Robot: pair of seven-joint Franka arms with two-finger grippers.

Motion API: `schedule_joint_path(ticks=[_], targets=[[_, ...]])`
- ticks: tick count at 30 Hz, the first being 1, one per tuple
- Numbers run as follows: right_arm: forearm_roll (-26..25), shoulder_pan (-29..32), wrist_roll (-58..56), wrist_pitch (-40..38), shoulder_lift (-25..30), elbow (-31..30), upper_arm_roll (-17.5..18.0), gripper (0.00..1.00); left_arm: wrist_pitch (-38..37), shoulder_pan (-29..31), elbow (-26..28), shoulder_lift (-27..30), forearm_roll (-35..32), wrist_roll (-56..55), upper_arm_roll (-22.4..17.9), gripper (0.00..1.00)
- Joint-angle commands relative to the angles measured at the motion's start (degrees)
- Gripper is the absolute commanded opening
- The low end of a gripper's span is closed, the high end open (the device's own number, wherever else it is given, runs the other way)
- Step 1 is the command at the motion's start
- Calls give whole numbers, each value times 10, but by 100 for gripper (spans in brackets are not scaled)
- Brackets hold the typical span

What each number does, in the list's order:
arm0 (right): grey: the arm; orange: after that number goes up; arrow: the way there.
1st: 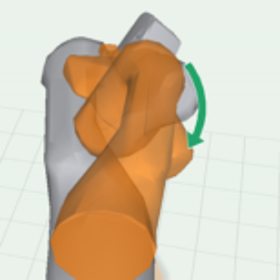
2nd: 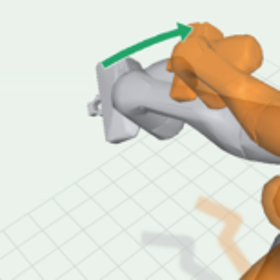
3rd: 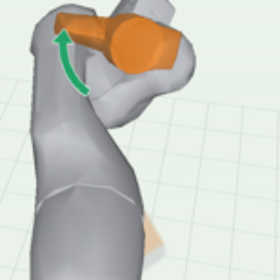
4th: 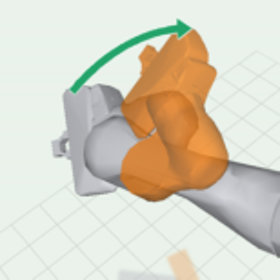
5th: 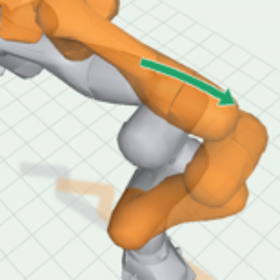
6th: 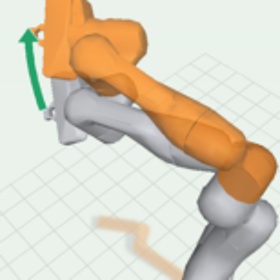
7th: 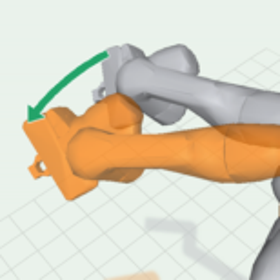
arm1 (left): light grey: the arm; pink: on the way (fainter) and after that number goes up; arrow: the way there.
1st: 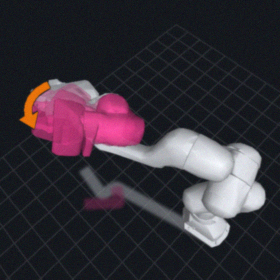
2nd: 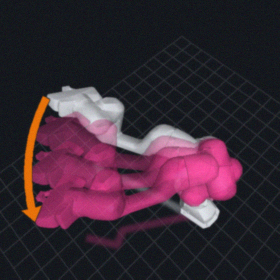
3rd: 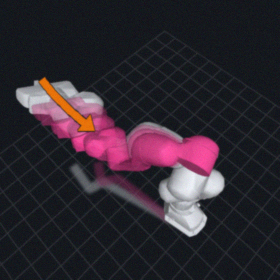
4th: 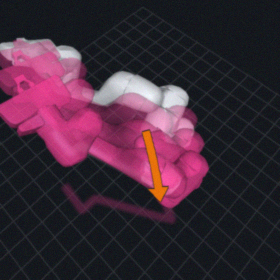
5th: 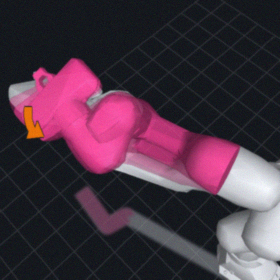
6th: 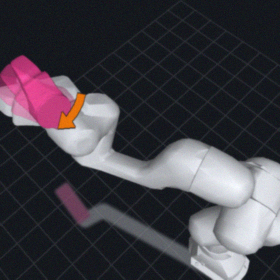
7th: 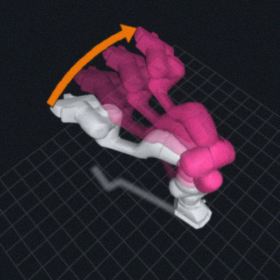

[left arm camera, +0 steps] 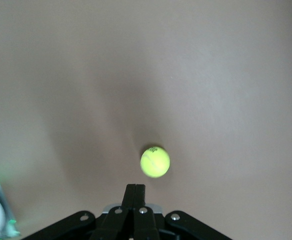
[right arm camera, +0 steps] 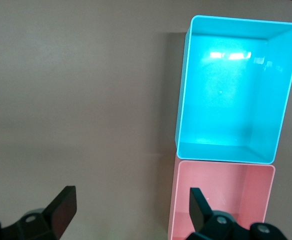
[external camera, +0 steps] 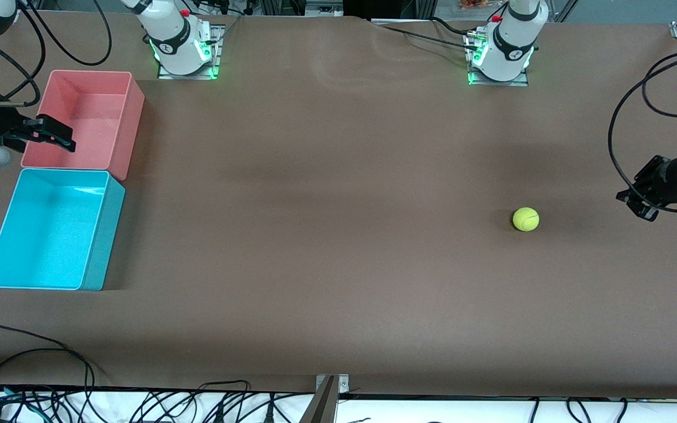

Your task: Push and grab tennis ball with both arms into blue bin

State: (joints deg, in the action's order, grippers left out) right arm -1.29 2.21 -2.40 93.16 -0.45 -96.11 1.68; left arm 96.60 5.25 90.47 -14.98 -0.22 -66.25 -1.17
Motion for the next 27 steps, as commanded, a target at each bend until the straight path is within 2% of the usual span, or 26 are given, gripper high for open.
schedule_joint_path(ticks=[1, 13, 23, 27], targets=[[10, 7, -7, -7, -4, 14, 4, 100, 69, 8, 73, 12, -14, -94, 5, 0], [10, 7, -7, -8, -4, 14, 4, 100, 221, 21, 216, 20, -15, -206, 5, 0], [10, 7, -7, -8, -4, 14, 4, 100, 373, 24, 337, 20, -35, -230, 5, 0], [10, 7, -7, -8, -4, 14, 4, 100, 416, 25, 358, 4, -42, -230, 5, 0]])
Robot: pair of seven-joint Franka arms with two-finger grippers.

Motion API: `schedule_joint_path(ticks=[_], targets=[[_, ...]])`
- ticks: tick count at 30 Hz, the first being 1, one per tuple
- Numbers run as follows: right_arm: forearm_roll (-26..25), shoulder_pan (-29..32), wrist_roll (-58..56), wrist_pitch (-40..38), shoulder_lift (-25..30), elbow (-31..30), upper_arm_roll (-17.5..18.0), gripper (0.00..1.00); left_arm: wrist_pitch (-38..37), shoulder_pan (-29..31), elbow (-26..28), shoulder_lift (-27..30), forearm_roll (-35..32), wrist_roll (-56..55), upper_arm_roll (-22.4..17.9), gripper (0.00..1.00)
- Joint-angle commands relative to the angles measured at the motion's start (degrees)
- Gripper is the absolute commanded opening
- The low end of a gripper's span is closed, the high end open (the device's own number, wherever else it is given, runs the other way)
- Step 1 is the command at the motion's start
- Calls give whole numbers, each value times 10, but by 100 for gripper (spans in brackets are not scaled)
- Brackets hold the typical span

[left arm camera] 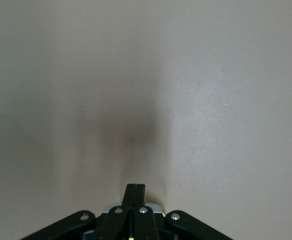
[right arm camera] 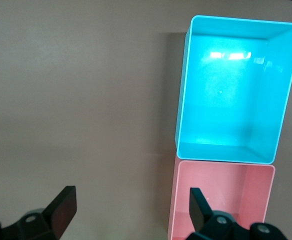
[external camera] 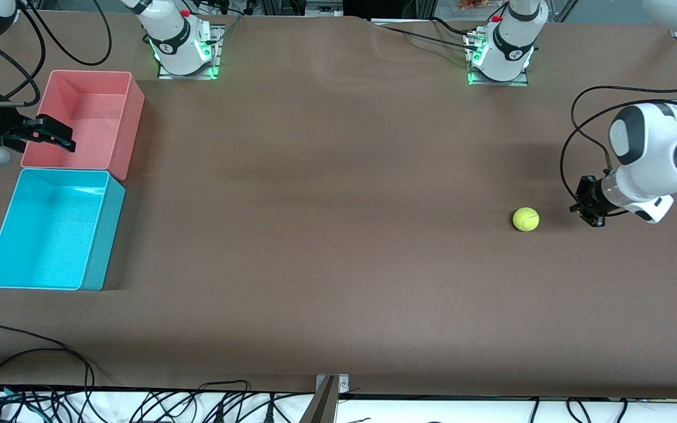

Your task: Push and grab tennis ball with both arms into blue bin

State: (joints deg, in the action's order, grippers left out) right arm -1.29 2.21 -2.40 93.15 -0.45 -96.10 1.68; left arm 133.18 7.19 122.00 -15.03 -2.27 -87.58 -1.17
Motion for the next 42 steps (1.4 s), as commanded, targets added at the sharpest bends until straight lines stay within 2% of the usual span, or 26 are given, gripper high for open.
schedule_joint_path(ticks=[1, 14, 37, 42], targets=[[10, 7, -7, -8, -4, 14, 4, 100, 59, 6, 44, -3, -20, -17, 6, 0], [10, 7, -7, -8, -4, 14, 4, 100, 128, 6, 42, -65, -20, -17, 6, 0], [10, 7, -7, -7, -4, 14, 4, 100, 142, 1, 35, -88, -20, -10, 9, 0], [10, 7, -7, -7, -4, 14, 4, 100, 142, 15, 35, -88, -31, 13, 7, 0]])
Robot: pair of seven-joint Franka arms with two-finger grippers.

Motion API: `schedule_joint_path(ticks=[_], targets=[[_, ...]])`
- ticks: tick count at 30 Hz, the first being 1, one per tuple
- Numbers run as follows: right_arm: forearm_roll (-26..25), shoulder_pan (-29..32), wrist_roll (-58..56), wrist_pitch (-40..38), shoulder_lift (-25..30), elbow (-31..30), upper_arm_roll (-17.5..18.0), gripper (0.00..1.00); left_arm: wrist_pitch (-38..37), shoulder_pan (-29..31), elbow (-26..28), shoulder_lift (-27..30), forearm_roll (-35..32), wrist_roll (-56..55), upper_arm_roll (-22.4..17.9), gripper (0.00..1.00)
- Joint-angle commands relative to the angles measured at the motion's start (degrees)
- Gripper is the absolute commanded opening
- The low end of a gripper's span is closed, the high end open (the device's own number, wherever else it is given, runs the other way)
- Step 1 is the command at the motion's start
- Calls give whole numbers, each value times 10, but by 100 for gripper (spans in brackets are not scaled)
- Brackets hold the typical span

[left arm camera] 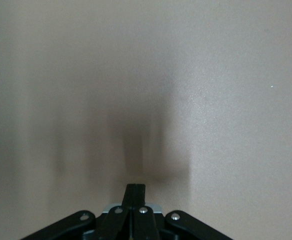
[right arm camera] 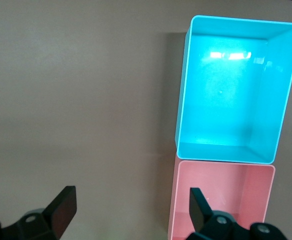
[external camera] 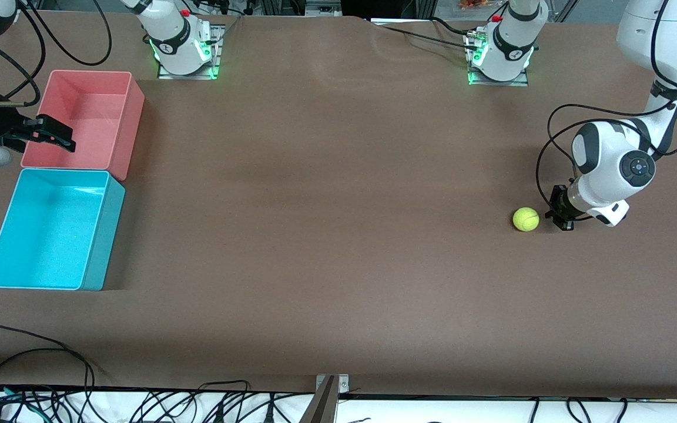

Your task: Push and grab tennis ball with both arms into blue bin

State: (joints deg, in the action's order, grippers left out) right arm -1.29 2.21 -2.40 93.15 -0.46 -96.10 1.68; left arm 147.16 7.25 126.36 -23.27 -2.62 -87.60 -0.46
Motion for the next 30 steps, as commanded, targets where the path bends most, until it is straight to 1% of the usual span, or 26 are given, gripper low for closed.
schedule_joint_path(ticks=[1, 9, 13, 19, 22, 25, 27, 30], targets=[[10, 7, -7, -8, -4, 14, 4, 100, 2, 23, -9, -5, -31, 24, 0, 0], [10, 8, -7, -7, -4, 14, 3, 100, 2, 92, -17, -4, -35, 121, -1, 0], [10, 8, -7, -7, -4, 14, 3, 100, 2, 98, -17, -3, -36, 139, -2, 0], [10, 8, -7, -8, -4, 14, 3, 100, 2, 95, -16, -1, -43, 125, -1, 0], [10, 8, -7, -8, -4, 14, 3, 100, 2, 87, -14, 0, -43, 88, 5, 0], [10, 7, -7, -8, -4, 14, 3, 100, 2, 66, -9, 0, -43, 37, 21, 0], [10, 8, -7, -8, -4, 14, 3, 100, 2, 46, 3, 2, -43, -10, 27, 0], [10, 8, -7, -8, -4, 14, 3, 100, 2, 8, 16, 7, -43, -88, 46, 0]])
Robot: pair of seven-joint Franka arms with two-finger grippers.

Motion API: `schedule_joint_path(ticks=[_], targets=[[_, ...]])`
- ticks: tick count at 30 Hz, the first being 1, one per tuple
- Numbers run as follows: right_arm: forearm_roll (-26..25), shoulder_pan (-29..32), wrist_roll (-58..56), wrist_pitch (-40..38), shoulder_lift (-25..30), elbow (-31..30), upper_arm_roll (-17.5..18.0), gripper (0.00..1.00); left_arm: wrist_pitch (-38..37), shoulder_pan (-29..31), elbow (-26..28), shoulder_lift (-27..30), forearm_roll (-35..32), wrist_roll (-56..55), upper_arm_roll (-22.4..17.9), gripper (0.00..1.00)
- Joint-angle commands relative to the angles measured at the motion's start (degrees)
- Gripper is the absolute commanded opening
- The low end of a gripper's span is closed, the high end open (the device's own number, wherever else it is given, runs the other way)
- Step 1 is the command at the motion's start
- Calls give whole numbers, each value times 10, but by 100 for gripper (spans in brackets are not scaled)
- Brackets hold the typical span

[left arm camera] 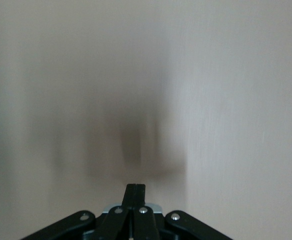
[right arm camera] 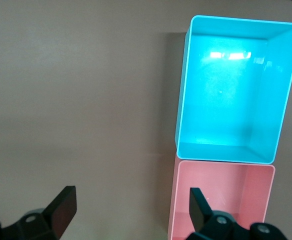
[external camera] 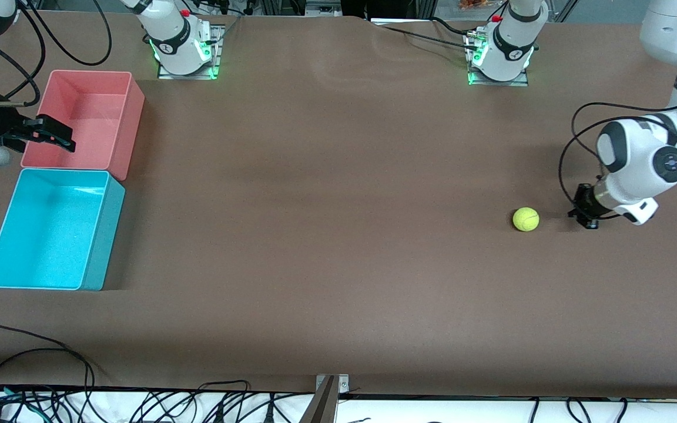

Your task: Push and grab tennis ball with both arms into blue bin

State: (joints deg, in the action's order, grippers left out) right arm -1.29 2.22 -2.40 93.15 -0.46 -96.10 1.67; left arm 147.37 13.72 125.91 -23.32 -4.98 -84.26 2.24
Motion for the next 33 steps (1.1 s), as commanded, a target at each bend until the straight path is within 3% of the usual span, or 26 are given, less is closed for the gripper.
schedule_joint_path(ticks=[1, 6, 16, 22, 23, 33], targets=[[10, 8, -7, -8, -4, 14, 4, 100, 0, -69, 23, 9, -20, -153, 27, 0], [10, 8, -7, -8, -4, 14, 4, 100, -20, -105, 25, 16, -20, -236, 49, 0], [10, 7, -7, -8, -4, 14, 4, 100, -29, -97, 21, 19, -37, -212, 48, 0], [10, 7, -3, -10, -4, 14, 4, 100, -41, -85, 4, 29, -40, -157, 47, 0], [9, 7, 0, -11, -4, 14, 5, 100, -58, -74, -13, 42, -40, -107, 48, 0], [9, 7, 1, -12, -6, 13, 5, 100, -143, -70, -86, 48, -40, 13, 48, 0]])
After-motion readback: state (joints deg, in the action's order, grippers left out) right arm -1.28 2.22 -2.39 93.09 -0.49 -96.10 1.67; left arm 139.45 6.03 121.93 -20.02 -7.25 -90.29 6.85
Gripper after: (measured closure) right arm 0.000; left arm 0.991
